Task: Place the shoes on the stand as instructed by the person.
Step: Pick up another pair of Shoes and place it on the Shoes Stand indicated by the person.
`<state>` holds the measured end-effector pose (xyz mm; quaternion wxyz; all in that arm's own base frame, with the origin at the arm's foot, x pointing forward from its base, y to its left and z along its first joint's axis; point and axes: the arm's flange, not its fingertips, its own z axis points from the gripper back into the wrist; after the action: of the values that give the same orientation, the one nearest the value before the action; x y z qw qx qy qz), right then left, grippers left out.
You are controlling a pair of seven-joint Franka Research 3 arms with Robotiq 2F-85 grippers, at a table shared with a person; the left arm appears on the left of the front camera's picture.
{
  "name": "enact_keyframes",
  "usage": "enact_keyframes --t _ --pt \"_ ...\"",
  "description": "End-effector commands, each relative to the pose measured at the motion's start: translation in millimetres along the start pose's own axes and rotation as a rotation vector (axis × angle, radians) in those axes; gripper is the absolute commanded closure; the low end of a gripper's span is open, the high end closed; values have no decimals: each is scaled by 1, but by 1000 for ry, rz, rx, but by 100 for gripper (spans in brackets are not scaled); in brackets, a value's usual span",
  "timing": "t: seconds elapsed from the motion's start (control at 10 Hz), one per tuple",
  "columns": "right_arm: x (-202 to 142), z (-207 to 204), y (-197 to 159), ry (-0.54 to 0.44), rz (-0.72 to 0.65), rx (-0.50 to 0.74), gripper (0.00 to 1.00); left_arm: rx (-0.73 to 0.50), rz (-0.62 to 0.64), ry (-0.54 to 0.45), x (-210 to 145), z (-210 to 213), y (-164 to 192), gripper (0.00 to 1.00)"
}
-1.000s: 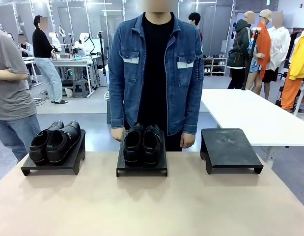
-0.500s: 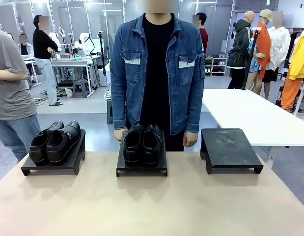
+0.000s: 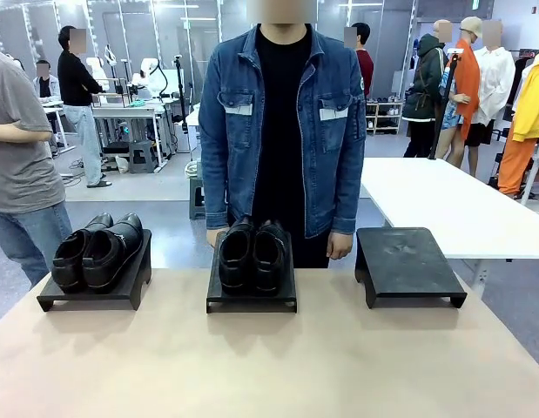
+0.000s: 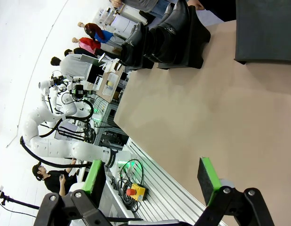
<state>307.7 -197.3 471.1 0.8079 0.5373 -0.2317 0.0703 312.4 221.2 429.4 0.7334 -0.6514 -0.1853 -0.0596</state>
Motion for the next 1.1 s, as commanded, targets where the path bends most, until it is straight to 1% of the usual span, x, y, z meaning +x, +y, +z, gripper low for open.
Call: enact_keyframes --t 0.0,1.0 --pt "0 1 1 -4 13 7 0 -14 -23 3 -3 -3 -5 0" --pt "0 1 1 -4 13 7 0 -14 -23 3 -3 -3 -5 0"
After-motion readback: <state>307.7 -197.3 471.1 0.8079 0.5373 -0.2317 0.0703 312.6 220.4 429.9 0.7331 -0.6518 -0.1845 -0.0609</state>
